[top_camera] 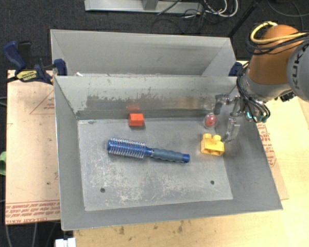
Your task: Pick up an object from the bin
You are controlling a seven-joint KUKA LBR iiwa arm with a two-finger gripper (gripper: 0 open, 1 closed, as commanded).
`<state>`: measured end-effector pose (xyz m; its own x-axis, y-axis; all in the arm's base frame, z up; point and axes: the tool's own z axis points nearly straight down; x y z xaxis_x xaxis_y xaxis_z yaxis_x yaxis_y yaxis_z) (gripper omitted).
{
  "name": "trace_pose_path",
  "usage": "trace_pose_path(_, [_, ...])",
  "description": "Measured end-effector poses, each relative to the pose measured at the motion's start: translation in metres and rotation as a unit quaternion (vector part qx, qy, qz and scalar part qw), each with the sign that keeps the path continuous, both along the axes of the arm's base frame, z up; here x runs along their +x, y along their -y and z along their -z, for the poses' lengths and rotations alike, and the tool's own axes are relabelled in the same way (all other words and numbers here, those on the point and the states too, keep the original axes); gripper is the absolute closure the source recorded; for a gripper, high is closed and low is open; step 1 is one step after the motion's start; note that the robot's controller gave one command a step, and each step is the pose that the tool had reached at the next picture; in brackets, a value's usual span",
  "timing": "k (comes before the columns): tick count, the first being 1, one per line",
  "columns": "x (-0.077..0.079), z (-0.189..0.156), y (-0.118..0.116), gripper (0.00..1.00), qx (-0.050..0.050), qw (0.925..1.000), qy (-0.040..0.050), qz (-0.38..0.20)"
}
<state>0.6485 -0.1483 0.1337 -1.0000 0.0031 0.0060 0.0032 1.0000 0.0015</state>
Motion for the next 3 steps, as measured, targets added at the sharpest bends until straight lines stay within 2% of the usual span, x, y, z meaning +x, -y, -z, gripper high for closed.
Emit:
trace_pose_path(1, [-0.025, 0.02, -0.004, 0.0, 0.0, 1.0, 0.0019, -0.009])
trace_pose_path(2, [-0.033, 0.014, -0.021, 0.0, 0.0, 0.9994, 0.0034, -0.033])
trace_pose_path(3, [-0.042, 0.006, -0.016, 0.0, 0.0, 0.9976, 0.0036, 0.069])
